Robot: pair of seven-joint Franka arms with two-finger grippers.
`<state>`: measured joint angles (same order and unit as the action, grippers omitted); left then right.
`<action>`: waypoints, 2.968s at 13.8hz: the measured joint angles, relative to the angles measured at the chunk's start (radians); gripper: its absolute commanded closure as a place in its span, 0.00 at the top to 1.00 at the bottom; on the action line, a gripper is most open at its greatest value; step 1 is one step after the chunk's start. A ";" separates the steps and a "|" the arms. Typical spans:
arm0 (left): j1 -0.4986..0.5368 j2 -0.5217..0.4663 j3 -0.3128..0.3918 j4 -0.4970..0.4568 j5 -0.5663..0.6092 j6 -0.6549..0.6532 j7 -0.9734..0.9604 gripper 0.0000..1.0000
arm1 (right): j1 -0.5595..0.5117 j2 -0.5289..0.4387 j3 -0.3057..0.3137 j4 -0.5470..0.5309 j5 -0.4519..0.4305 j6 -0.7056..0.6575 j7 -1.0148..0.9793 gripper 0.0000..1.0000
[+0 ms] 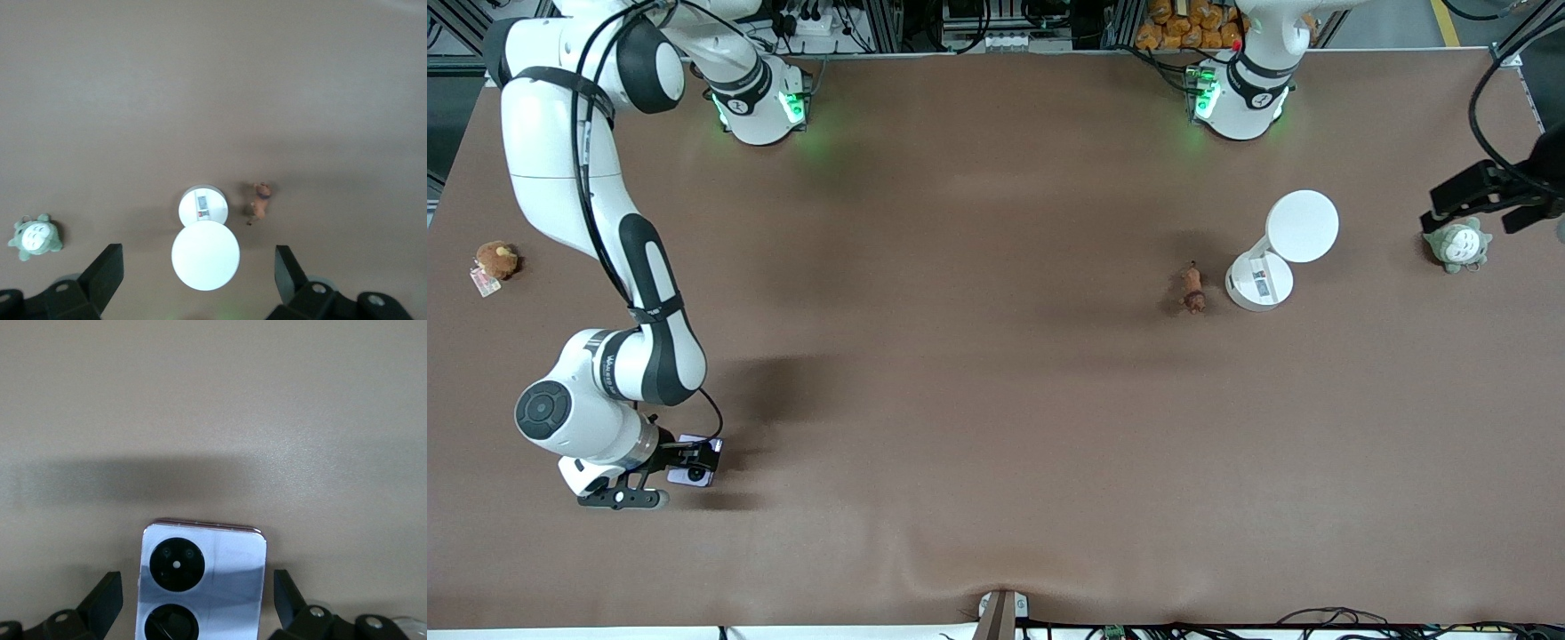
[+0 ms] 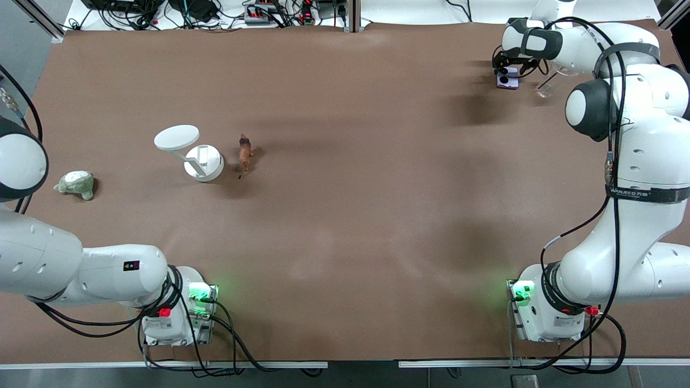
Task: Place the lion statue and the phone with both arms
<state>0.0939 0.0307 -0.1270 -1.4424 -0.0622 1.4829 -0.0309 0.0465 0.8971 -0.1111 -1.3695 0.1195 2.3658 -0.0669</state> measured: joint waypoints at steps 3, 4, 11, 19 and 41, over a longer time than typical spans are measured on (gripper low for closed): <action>-0.002 -0.031 -0.041 -0.006 -0.005 -0.053 0.000 1.00 | 0.000 -0.001 0.002 0.003 0.000 -0.001 -0.001 1.00; -0.001 -0.052 -0.043 -0.020 -0.005 -0.059 0.000 1.00 | 0.001 -0.003 0.003 0.008 0.000 -0.007 -0.001 1.00; 0.033 -0.078 -0.039 -0.051 -0.002 -0.045 0.009 1.00 | 0.002 -0.179 0.006 0.040 -0.001 -0.330 -0.006 1.00; 0.009 -0.073 -0.005 -0.064 0.036 -0.039 0.009 1.00 | -0.001 -0.614 0.001 -0.177 -0.041 -0.618 -0.004 1.00; -0.119 -0.019 0.185 -0.068 0.043 -0.012 0.024 1.00 | -0.041 -0.903 0.068 -0.166 -0.067 -0.927 0.108 1.00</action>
<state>-0.0254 0.0121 0.0580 -1.5107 -0.0197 1.4712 -0.0070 0.0053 -0.0054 -0.0432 -1.5350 0.0523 1.4386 0.0411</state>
